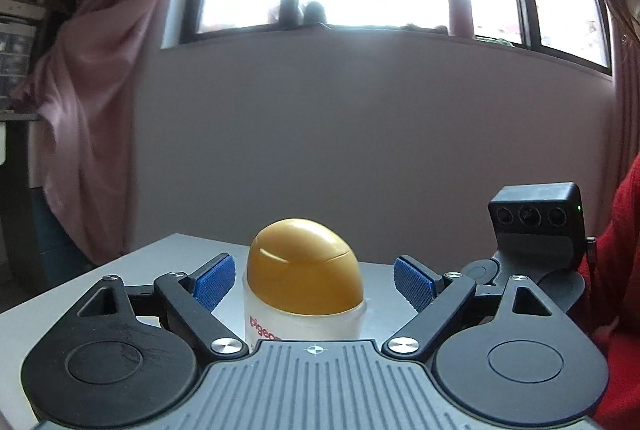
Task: Clean container
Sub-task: 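Open the left gripper and regrasp the bottle lower, around its shoulder, then rub the cloth in the right gripper along the bottle's side, then open the left gripper and regrasp the bottle around its shoulder, then wipe the bottle's side with the right gripper's cloth while the left gripper holds it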
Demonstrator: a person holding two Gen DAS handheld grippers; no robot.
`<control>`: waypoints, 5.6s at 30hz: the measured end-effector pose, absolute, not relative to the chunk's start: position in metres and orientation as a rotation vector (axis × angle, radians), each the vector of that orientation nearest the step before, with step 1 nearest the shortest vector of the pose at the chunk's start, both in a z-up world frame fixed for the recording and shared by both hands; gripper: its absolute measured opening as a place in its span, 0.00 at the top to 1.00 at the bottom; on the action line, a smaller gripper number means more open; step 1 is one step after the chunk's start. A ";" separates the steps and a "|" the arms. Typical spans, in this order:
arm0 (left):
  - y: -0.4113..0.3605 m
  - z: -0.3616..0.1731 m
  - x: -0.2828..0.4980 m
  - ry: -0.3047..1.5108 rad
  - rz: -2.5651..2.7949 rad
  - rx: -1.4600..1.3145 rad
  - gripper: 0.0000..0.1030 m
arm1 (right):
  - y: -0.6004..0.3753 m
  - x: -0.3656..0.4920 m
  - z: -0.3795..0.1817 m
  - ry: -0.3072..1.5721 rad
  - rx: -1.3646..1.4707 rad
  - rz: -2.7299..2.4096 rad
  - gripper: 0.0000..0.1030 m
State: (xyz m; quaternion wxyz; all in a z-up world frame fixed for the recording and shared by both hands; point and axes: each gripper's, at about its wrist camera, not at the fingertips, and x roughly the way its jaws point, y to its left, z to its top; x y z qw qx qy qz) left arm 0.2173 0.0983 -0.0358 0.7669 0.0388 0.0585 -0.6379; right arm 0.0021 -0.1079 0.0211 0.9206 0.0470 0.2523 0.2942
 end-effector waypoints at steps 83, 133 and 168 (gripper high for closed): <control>-0.014 0.081 0.113 0.461 0.041 -0.132 0.56 | -0.154 -0.060 0.023 0.354 0.242 0.567 0.90; 0.066 0.022 0.148 0.218 -0.883 0.133 0.08 | -0.101 -0.024 0.026 0.422 0.137 0.610 0.90; 0.078 -0.029 0.191 0.198 -1.171 0.054 0.34 | -0.085 -0.016 0.024 0.468 0.108 0.612 0.90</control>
